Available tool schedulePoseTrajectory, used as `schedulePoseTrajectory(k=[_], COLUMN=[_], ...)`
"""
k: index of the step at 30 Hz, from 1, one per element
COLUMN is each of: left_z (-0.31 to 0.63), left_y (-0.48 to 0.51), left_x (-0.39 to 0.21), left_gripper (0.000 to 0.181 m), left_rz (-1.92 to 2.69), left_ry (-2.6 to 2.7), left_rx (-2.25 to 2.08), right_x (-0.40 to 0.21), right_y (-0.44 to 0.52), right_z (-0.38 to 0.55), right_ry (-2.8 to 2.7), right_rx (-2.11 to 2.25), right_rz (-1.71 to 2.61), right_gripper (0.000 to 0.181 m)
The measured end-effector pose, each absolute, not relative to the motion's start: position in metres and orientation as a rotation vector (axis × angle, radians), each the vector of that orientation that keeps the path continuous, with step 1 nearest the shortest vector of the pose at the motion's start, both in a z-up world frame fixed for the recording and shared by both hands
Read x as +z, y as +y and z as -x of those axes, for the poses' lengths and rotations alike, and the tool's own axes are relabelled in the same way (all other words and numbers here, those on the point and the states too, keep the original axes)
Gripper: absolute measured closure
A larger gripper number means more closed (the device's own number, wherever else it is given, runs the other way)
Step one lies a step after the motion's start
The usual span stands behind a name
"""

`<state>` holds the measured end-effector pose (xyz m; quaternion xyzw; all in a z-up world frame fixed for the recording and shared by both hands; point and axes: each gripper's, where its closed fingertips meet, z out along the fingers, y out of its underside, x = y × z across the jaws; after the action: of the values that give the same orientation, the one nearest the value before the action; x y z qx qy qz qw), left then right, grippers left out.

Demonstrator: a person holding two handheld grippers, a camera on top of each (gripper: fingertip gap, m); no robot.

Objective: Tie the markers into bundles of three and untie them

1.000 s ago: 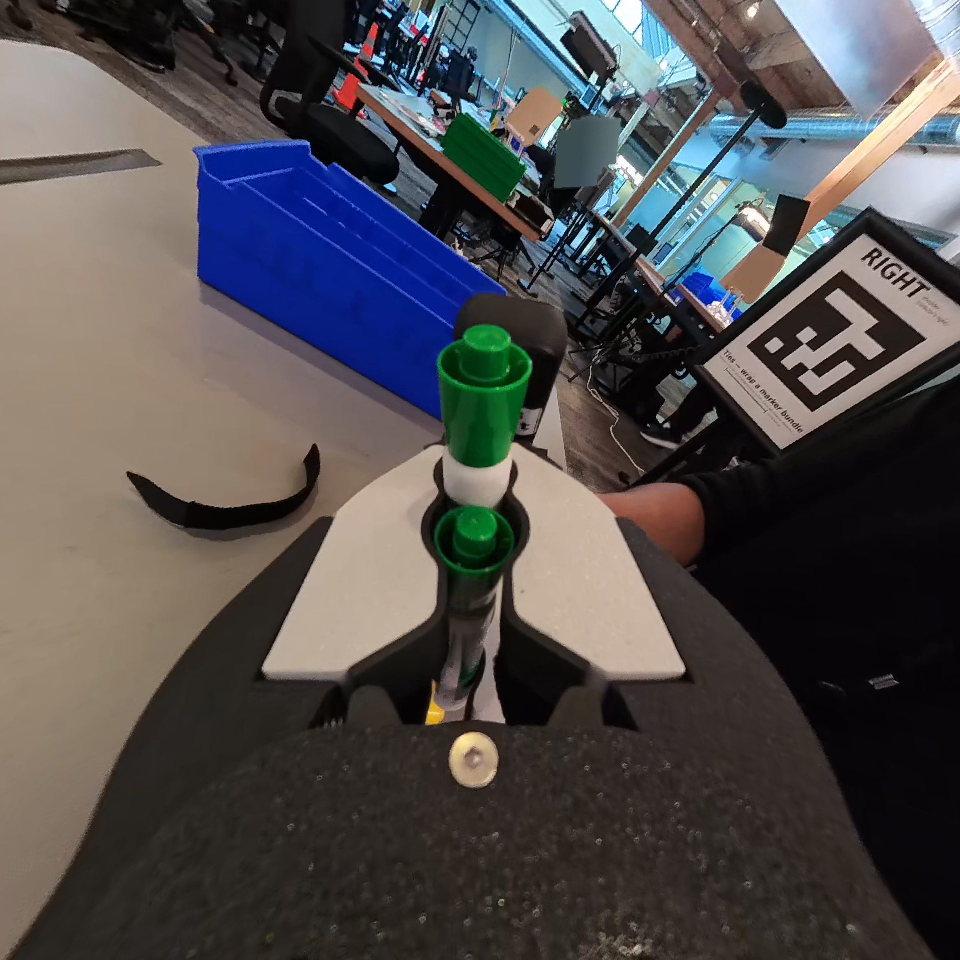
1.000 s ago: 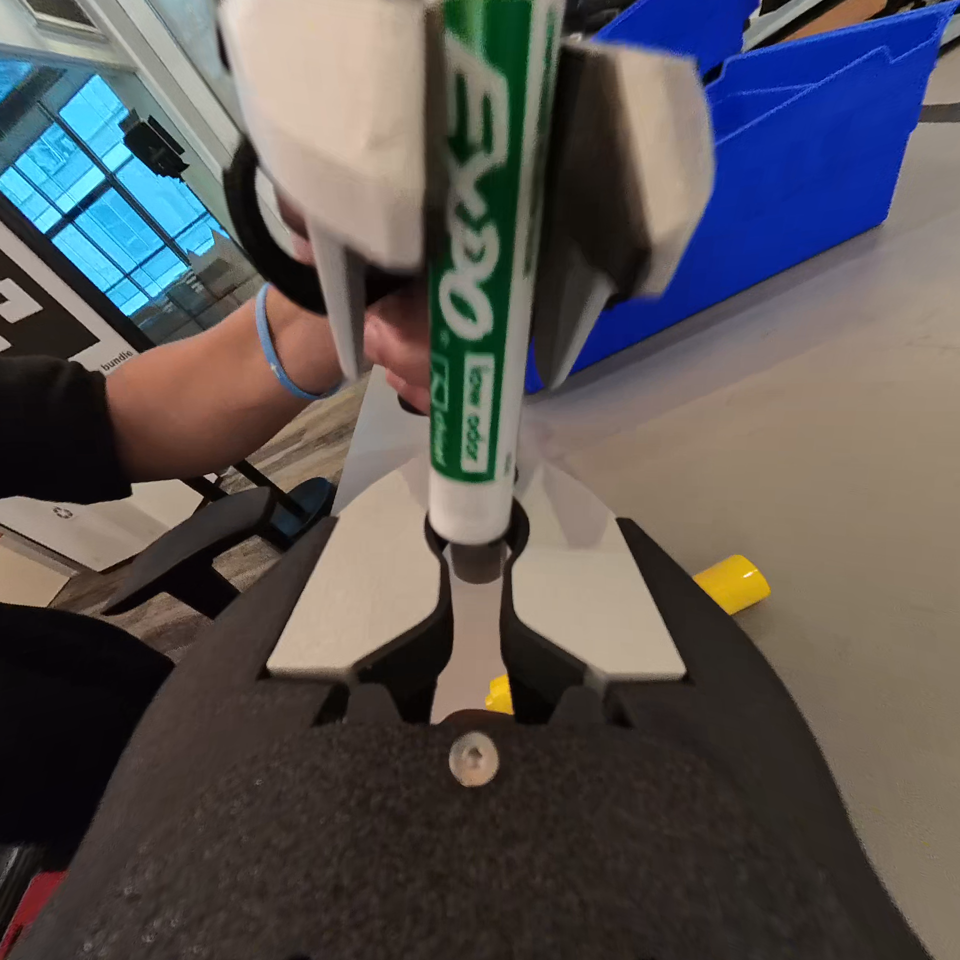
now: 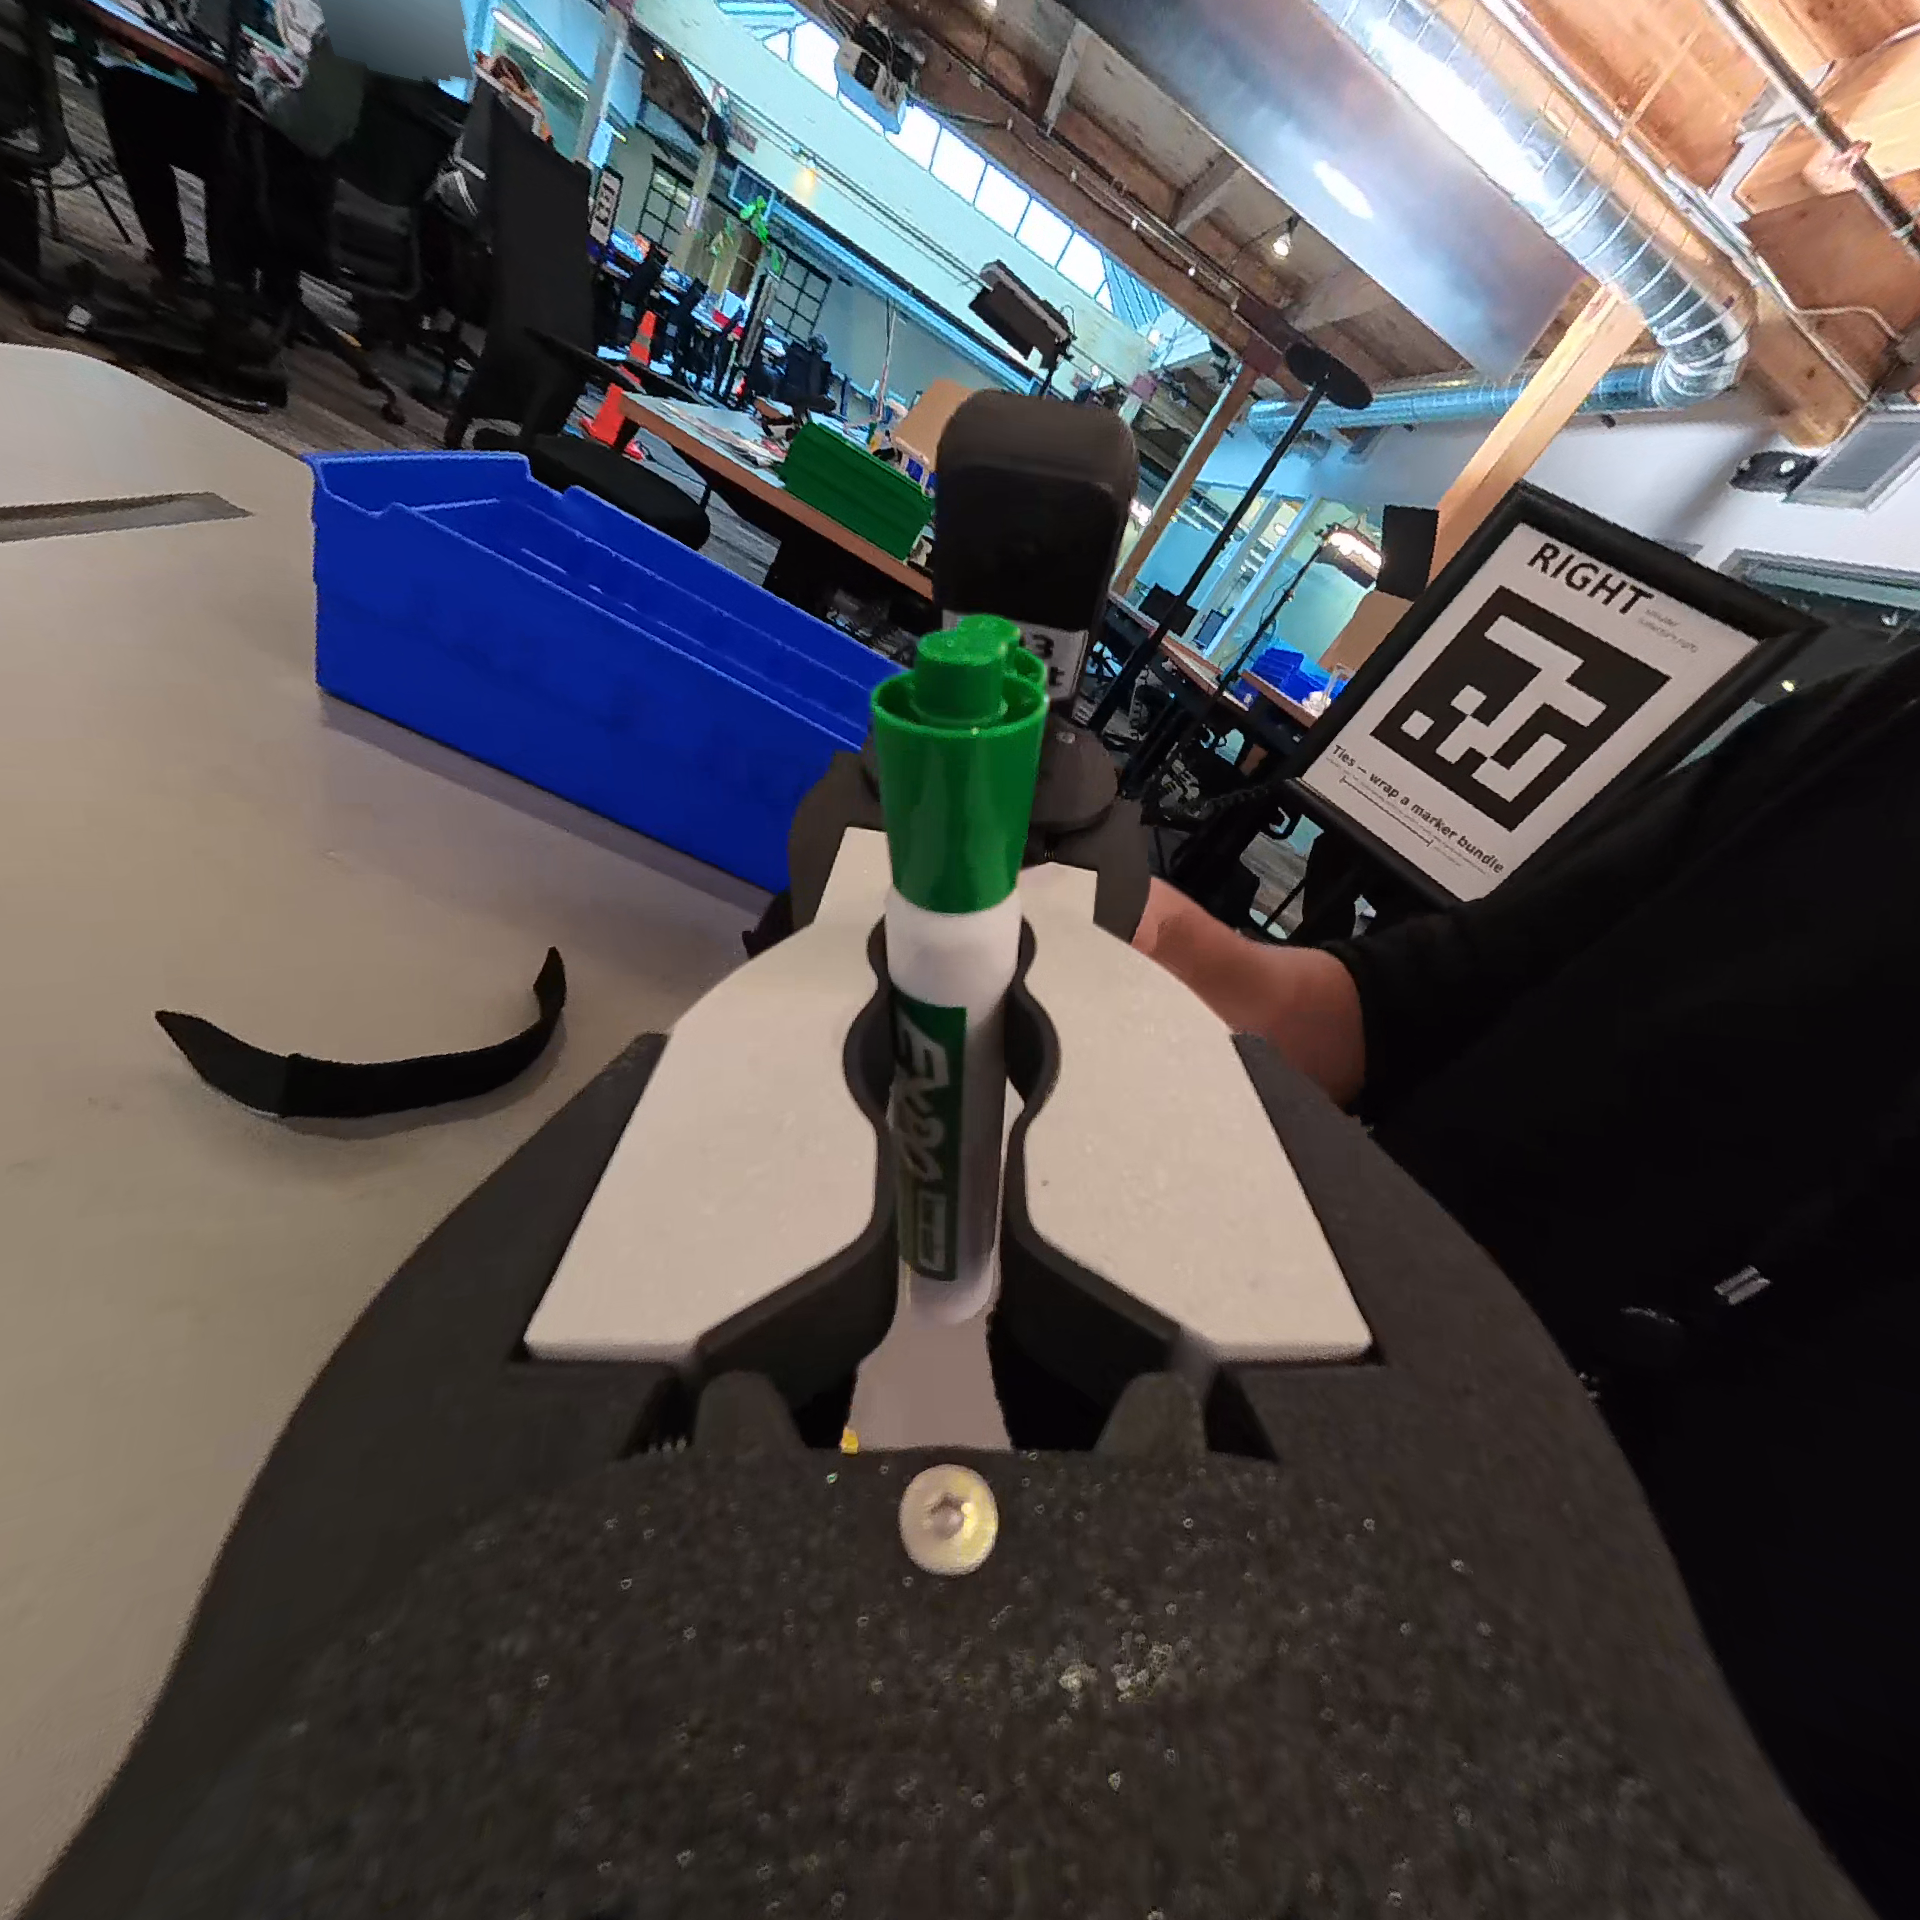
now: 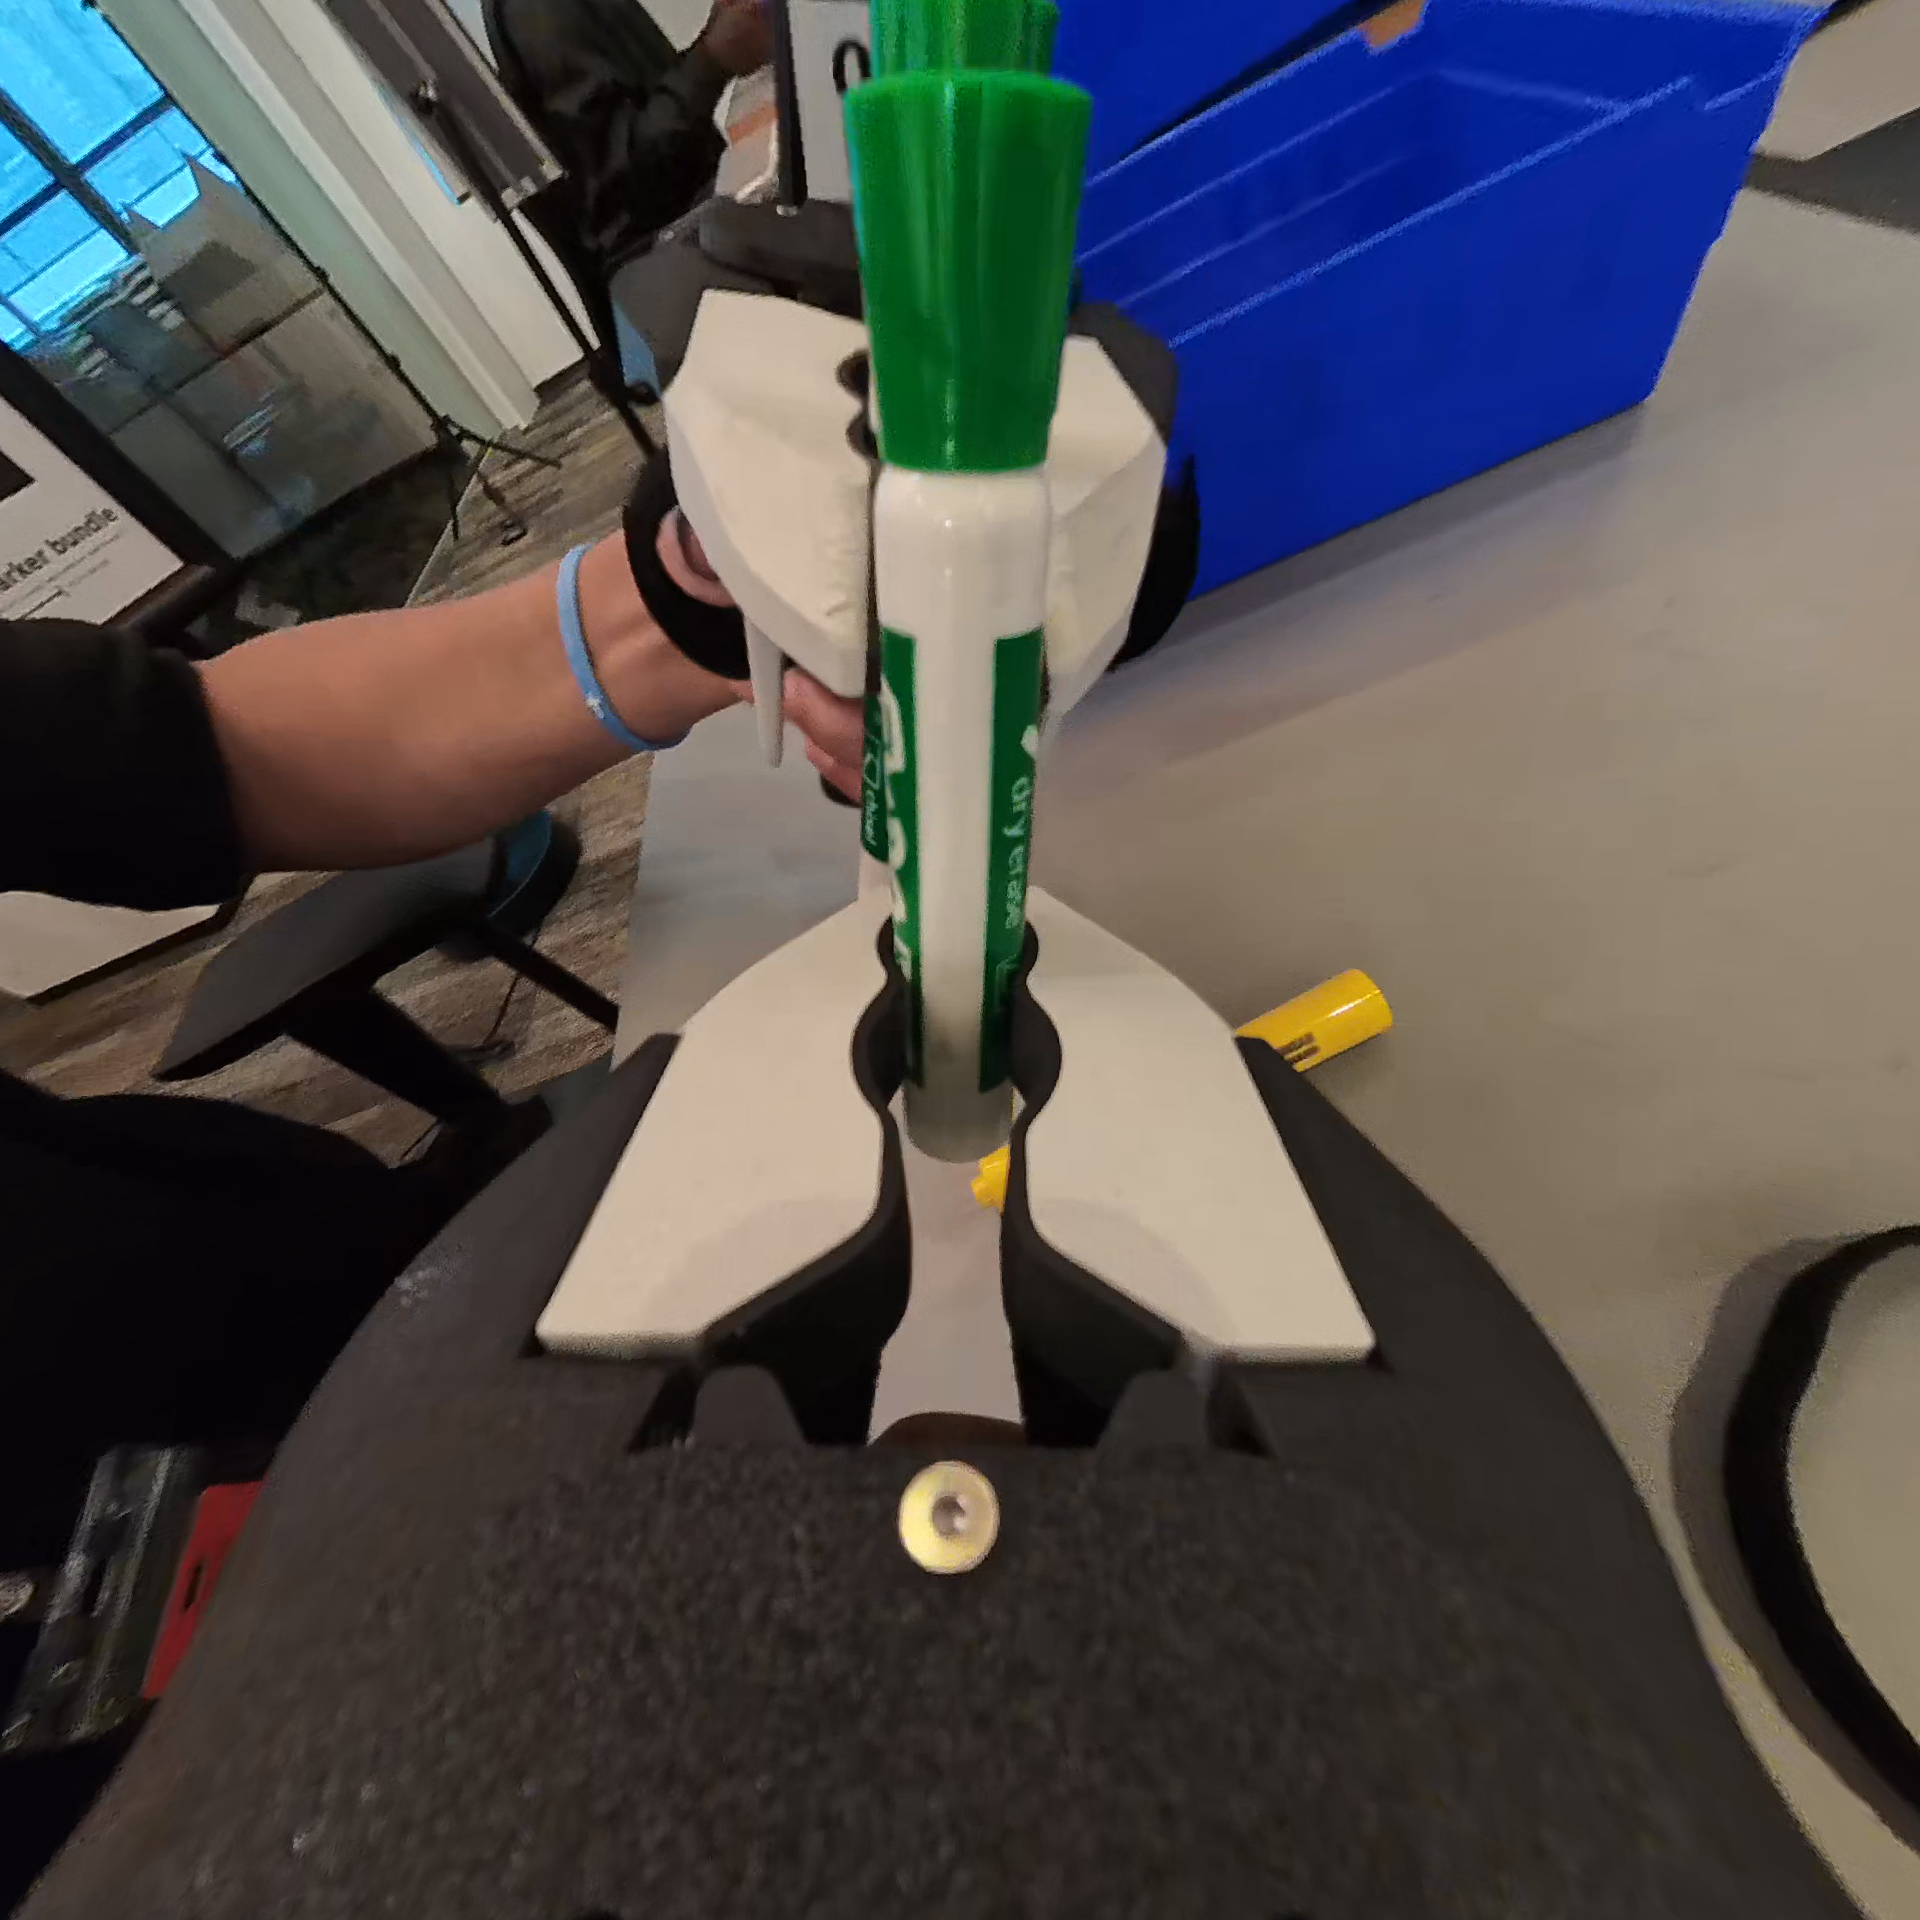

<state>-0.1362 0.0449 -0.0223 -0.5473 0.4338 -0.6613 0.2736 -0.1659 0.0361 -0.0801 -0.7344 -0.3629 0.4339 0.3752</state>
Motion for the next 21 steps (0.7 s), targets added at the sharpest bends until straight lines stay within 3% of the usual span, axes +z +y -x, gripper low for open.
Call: schedulePoseTrajectory(k=[21], left_z=[0.141], left_y=[0.057], left_x=[-0.042], left_gripper=[0.164], left_rz=[1.515], left_ry=[1.151], left_rx=[-1.791], right_x=[-0.096], right_y=[0.038], right_z=[0.184], right_ry=[-0.94], right_rx=[1.32], right_rz=[2.011], right_gripper=[0.166])
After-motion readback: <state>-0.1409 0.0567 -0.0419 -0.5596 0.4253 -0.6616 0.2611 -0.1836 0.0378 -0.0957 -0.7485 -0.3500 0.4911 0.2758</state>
